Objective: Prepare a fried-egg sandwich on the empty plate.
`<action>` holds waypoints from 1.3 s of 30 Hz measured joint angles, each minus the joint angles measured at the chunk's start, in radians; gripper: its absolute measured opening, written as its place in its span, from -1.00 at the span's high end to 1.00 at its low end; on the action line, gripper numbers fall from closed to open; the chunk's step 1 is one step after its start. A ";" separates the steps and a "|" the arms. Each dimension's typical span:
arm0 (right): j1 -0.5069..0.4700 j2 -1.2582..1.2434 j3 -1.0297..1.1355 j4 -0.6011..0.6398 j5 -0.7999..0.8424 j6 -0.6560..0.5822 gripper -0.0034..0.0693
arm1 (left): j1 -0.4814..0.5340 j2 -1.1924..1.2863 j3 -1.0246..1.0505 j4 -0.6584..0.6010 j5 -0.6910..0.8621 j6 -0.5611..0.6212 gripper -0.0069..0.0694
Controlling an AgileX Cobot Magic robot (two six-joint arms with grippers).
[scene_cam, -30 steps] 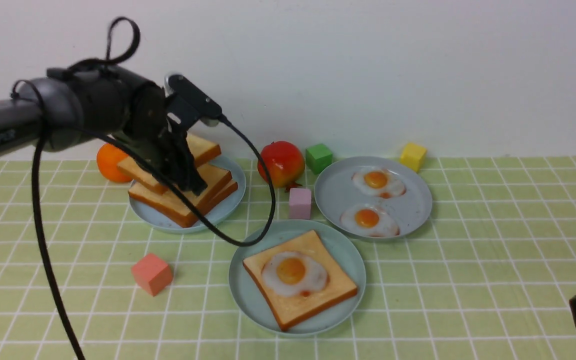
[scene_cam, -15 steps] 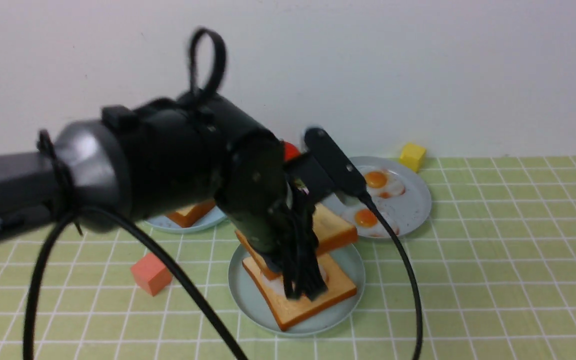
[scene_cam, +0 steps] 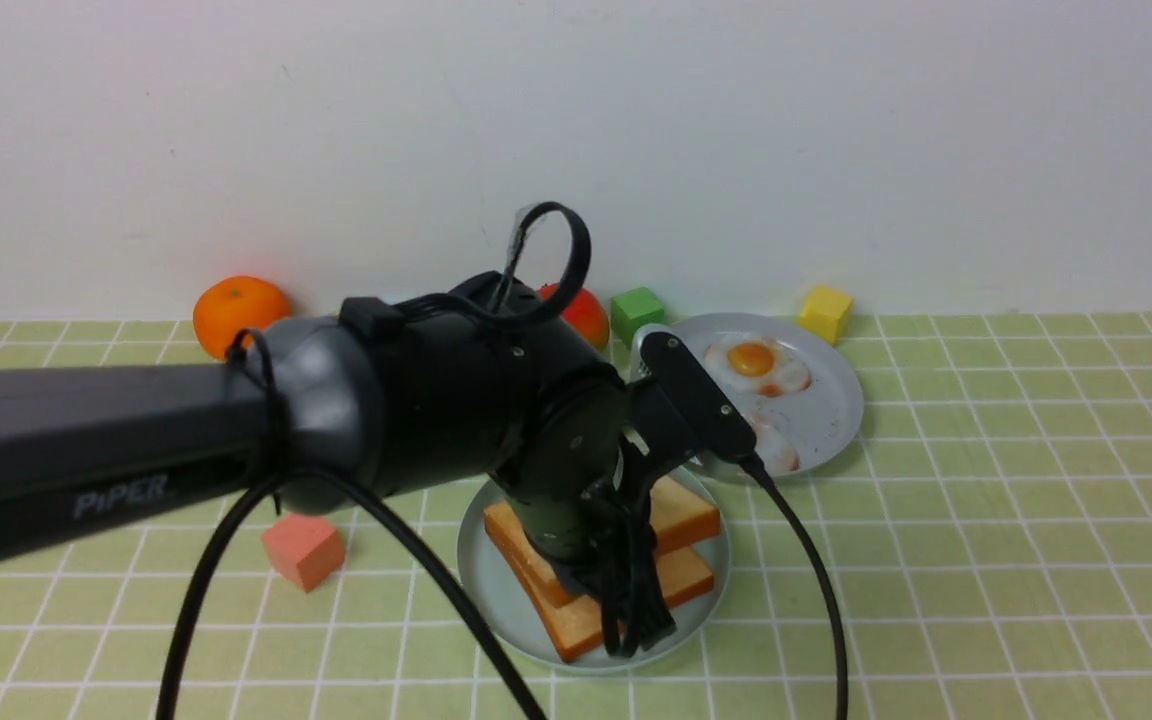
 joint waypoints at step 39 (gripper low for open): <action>0.000 -0.002 0.000 -0.036 0.031 0.043 0.77 | 0.000 -0.640 0.019 -0.217 0.070 -0.052 0.85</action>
